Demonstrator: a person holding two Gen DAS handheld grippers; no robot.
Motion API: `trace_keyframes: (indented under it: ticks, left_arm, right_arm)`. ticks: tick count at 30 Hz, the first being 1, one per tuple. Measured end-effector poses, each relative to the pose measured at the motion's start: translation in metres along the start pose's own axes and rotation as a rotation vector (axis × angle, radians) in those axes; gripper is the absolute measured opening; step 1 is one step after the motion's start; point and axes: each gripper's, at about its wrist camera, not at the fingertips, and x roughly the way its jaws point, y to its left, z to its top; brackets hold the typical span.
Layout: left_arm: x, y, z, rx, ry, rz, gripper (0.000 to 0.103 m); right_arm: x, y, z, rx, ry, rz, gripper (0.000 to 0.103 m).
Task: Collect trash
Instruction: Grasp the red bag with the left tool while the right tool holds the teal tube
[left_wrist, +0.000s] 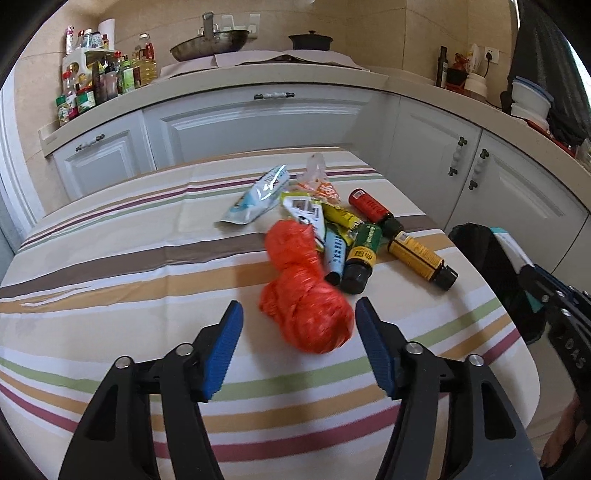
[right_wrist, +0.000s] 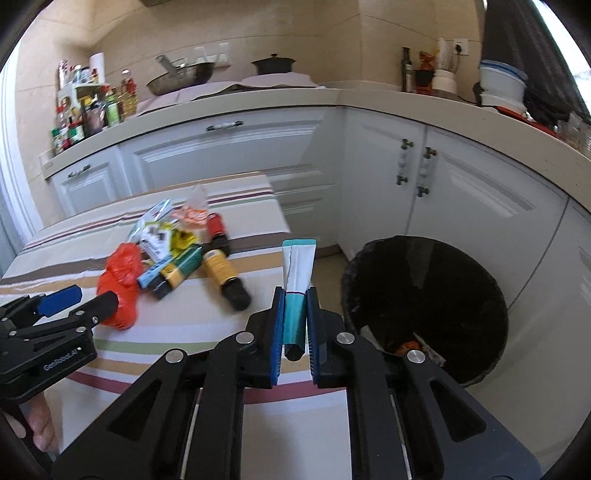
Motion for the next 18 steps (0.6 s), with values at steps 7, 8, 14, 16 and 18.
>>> trace_keyframes:
  ticks: [7,8,14,16,18]
  left_arm:
    - [0.016,-0.002,0.003,-0.010,0.038,0.001,0.052]
    - [0.016,-0.001,0.002,-0.012,0.043,-0.002,0.048]
    - [0.009,0.004,-0.002,-0.019,0.028,-0.007,0.039]
    - [0.004,0.006,-0.002,-0.019,0.015,-0.002,0.038]
    - [-0.004,0.008,-0.001,-0.007,-0.009,0.010,0.038]
  right_arm:
    - [0.004,-0.013,0.000,0.029,0.004,-0.008,0.011]
    - [0.005,-0.014,0.000,0.030,0.004,-0.008,0.011]
    - [0.002,-0.015,0.000,0.030,-0.005,0.001,0.011]
    - [0.000,-0.013,0.001,0.027,-0.011,-0.001,0.011]
    - [-0.002,-0.013,0.002,0.026,-0.018,-0.003,0.011]
